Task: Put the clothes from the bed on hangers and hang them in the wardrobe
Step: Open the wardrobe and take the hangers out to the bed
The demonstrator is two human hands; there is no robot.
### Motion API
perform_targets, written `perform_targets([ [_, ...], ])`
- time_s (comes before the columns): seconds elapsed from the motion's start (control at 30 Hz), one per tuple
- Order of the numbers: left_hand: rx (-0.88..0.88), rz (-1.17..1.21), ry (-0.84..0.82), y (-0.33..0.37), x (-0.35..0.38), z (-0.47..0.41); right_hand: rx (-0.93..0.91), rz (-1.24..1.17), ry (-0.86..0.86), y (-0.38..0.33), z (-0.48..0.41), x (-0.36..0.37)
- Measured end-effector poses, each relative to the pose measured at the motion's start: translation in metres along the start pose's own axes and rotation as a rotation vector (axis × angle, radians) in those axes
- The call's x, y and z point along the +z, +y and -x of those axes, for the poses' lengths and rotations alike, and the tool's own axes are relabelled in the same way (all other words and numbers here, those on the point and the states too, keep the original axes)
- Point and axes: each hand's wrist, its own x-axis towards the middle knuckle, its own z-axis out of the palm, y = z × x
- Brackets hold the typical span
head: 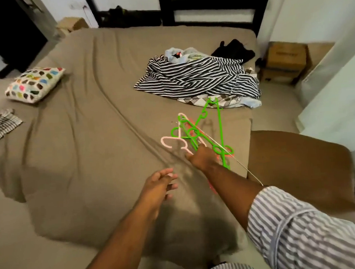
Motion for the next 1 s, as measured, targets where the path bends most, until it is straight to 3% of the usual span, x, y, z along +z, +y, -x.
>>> perform_targets([
  [0.23, 0.151, -0.275, -0.066, 0.04, -0.005, -0.086, 0.178, -0.01, 0.098, 0.002, -0.066, 0.029],
  [0.4, 0.179, -0.405, -0.177, 0.04, -0.038, -0.148, 0.293, 0.033, -0.022, -0.005, -0.1, 0.055],
  [0.5, 0.17, -0.454, -0.254, 0.043, -0.068, -0.182, 0.384, 0.068, -0.181, -0.021, -0.102, 0.057],
  [0.57, 0.154, -0.482, -0.29, 0.048, -0.09, -0.203, 0.43, 0.076, -0.164, -0.028, -0.106, 0.059],
  [0.73, 0.146, -0.516, -0.351, 0.06, -0.124, -0.249, 0.429, 0.099, -0.102, -0.04, -0.096, 0.069],
  [1.0, 0.179, -0.559, -0.45, 0.071, -0.109, -0.282, 0.477, 0.009, -0.089, -0.037, -0.069, 0.076],
])
